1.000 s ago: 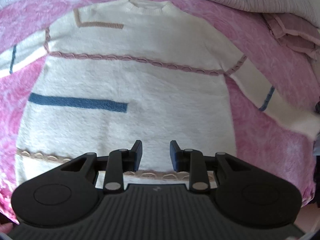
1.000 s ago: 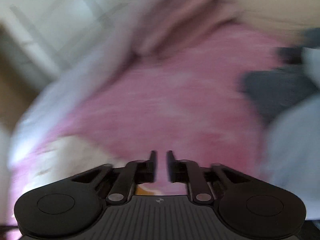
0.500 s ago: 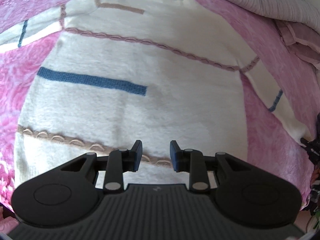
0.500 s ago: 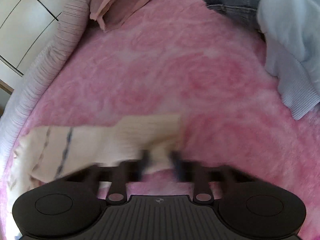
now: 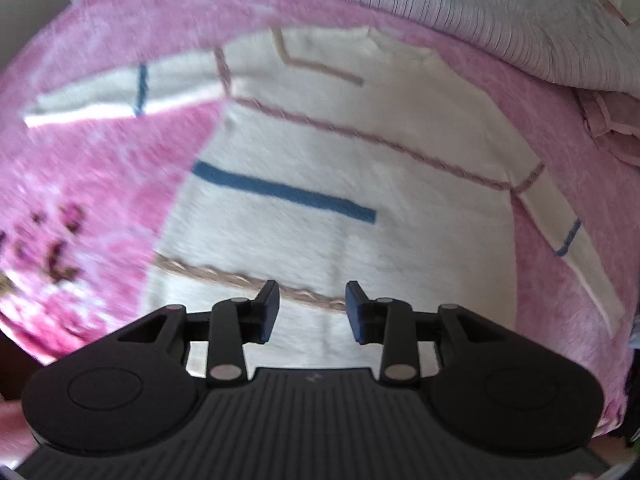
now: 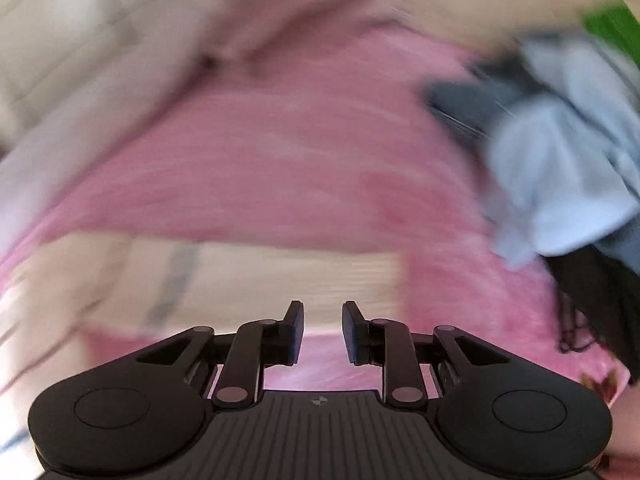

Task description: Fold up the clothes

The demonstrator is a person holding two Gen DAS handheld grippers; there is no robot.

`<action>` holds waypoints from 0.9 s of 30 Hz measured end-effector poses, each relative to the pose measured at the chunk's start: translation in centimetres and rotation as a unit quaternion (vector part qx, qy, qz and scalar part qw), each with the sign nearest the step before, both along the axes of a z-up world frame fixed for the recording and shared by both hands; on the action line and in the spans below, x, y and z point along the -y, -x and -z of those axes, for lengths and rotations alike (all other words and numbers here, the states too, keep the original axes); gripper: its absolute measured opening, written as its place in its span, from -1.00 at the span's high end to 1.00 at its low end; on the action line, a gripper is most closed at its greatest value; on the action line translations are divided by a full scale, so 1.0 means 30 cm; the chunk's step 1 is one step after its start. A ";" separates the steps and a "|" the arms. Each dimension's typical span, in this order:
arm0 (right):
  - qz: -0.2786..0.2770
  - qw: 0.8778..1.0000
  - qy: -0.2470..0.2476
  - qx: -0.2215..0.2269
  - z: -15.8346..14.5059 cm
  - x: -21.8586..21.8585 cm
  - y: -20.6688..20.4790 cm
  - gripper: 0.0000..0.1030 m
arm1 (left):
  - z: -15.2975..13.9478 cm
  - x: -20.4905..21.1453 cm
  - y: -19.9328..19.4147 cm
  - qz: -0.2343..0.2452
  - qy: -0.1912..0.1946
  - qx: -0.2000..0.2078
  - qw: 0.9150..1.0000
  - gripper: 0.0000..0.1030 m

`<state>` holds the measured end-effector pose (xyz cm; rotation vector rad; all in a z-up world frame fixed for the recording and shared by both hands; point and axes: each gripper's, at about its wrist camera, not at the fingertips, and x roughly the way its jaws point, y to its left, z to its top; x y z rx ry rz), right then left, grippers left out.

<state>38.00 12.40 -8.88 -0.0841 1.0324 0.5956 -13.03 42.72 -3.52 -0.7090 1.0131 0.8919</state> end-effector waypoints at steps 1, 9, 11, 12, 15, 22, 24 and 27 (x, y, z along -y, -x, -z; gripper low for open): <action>-0.020 1.000 0.001 -0.005 -0.048 -0.033 0.081 0.52 | -0.031 0.006 0.016 -0.001 -0.006 -0.001 1.000 0.33; -0.178 0.974 0.059 -0.124 -0.177 -0.221 0.566 0.52 | -0.222 0.060 0.115 -0.002 -0.027 -0.022 0.999 0.22; -0.196 0.970 0.082 -0.118 -0.205 -0.243 0.650 0.52 | -0.249 0.076 0.136 0.000 -0.026 -0.019 0.999 0.16; -0.198 0.969 0.090 -0.115 -0.221 -0.246 0.683 0.51 | -0.261 0.084 0.147 0.002 -0.025 -0.017 1.000 0.14; -0.205 0.967 0.100 -0.110 -0.256 -0.262 0.752 0.26 | -0.289 0.093 0.171 0.006 -0.023 -0.015 1.000 0.13; -0.185 0.978 0.074 -0.067 -0.391 -0.271 0.885 -0.52 | -0.351 0.102 0.201 0.044 -0.045 -0.019 0.998 0.09; -0.179 0.979 0.075 -0.062 -0.414 -0.278 0.921 -0.57 | -0.367 0.105 0.209 0.055 -0.054 -0.021 0.997 0.06; -0.173 0.980 0.078 -0.061 -0.436 -0.284 0.971 -0.62 | -0.373 0.106 0.216 0.071 -0.056 -0.022 0.996 0.04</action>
